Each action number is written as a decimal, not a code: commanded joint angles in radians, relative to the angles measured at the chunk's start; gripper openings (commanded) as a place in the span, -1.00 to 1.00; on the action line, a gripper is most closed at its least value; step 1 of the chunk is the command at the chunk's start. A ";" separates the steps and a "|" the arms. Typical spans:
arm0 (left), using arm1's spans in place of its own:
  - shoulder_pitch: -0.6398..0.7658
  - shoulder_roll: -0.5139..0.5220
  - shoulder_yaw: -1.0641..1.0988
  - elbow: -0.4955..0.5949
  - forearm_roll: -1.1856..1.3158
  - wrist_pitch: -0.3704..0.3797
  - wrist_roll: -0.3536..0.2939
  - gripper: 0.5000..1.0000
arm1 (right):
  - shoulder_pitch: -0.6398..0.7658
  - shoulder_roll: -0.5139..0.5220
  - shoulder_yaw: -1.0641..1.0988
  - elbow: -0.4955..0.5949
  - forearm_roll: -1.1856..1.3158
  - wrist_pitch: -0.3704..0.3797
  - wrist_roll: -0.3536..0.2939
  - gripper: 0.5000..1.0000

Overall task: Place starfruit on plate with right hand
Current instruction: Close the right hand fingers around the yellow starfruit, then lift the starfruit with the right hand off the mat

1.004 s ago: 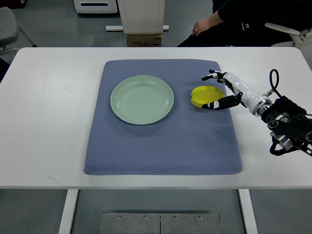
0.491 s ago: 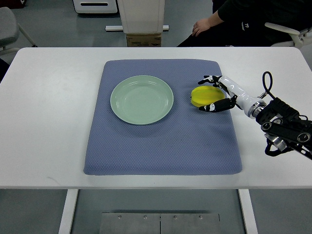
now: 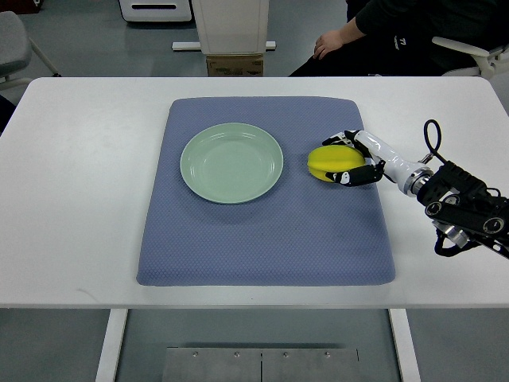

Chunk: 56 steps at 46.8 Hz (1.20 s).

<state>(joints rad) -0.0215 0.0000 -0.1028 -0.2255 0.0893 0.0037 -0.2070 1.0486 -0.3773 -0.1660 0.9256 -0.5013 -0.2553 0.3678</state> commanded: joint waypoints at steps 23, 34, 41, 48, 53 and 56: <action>0.000 0.000 0.000 0.000 0.000 -0.001 0.000 1.00 | 0.021 0.011 0.031 0.013 0.055 0.014 0.006 -1.00; 0.000 0.000 0.000 0.000 0.001 -0.001 0.000 1.00 | 0.056 -0.008 0.105 0.013 0.060 0.090 -0.001 -1.00; 0.000 0.000 0.000 0.000 0.000 0.001 0.000 1.00 | 0.096 -0.034 0.108 0.013 0.066 0.122 -0.004 -1.00; 0.000 0.000 0.000 0.000 0.000 -0.001 0.000 1.00 | 0.103 -0.026 0.105 0.013 0.066 0.134 -0.041 -1.00; 0.000 0.000 0.000 0.000 0.000 0.001 0.000 1.00 | 0.111 -0.003 0.105 0.013 0.070 0.134 -0.064 -1.00; 0.000 0.000 0.000 0.000 0.000 0.001 0.000 1.00 | 0.120 0.024 0.105 0.010 0.072 0.136 -0.064 -1.00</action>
<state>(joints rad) -0.0216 0.0000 -0.1028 -0.2255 0.0892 0.0040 -0.2070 1.1604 -0.3783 -0.0610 0.9381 -0.4312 -0.1203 0.3038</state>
